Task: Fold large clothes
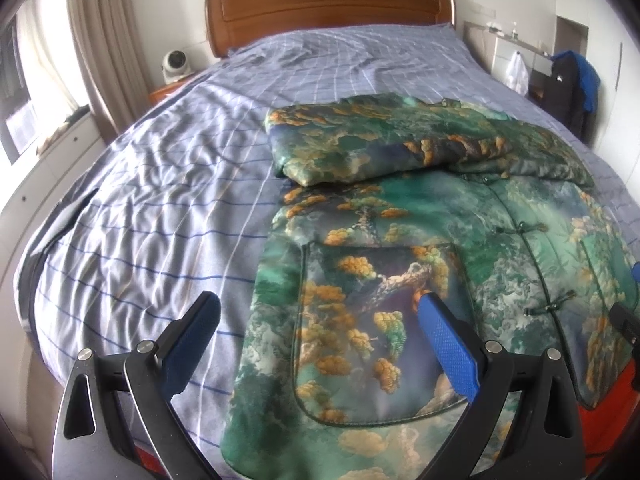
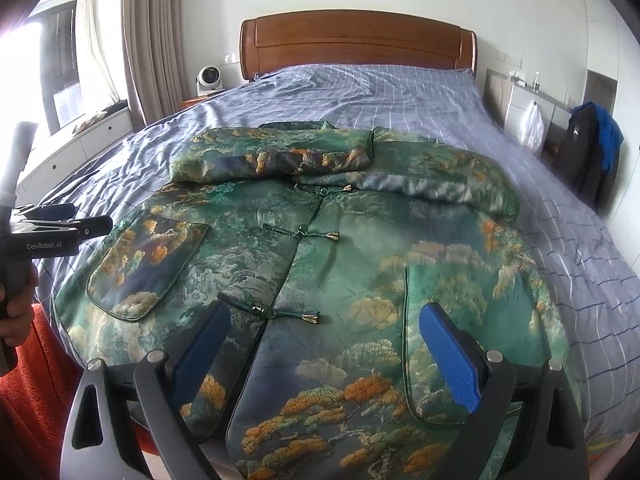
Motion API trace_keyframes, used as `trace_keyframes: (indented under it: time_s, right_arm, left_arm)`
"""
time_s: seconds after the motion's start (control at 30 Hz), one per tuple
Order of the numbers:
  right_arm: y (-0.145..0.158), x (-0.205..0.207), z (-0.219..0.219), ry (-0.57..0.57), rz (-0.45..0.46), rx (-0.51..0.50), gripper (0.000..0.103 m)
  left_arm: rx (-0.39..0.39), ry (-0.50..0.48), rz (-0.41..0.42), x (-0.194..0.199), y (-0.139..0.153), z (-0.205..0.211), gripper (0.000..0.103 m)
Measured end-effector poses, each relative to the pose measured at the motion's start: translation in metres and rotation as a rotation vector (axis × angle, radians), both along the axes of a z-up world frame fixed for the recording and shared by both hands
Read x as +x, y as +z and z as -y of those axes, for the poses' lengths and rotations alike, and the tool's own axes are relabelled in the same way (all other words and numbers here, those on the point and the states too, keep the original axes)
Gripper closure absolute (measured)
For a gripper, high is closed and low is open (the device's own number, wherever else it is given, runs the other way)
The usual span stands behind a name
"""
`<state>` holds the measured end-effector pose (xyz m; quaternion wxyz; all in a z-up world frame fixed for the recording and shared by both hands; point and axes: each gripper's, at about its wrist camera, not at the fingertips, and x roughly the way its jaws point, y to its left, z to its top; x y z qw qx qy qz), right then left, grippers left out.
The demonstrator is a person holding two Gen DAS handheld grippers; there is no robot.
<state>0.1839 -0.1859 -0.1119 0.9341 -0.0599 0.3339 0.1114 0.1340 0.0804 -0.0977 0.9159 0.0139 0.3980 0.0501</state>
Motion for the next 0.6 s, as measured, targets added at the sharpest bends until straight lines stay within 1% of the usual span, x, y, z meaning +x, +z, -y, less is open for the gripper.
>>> trace_keyframes:
  time_s: [0.3, 0.6]
  right_arm:
    - [-0.001, -0.004, -0.007, 0.015, 0.001, -0.017, 0.008]
    - [-0.006, -0.005, -0.013, 0.031, -0.011, -0.022, 0.008]
  left_arm:
    - [0.009, 0.012, 0.006, -0.002, 0.001, -0.002, 0.004]
    - [0.023, 0.022, -0.008, 0.000, -0.004, -0.003, 0.004]
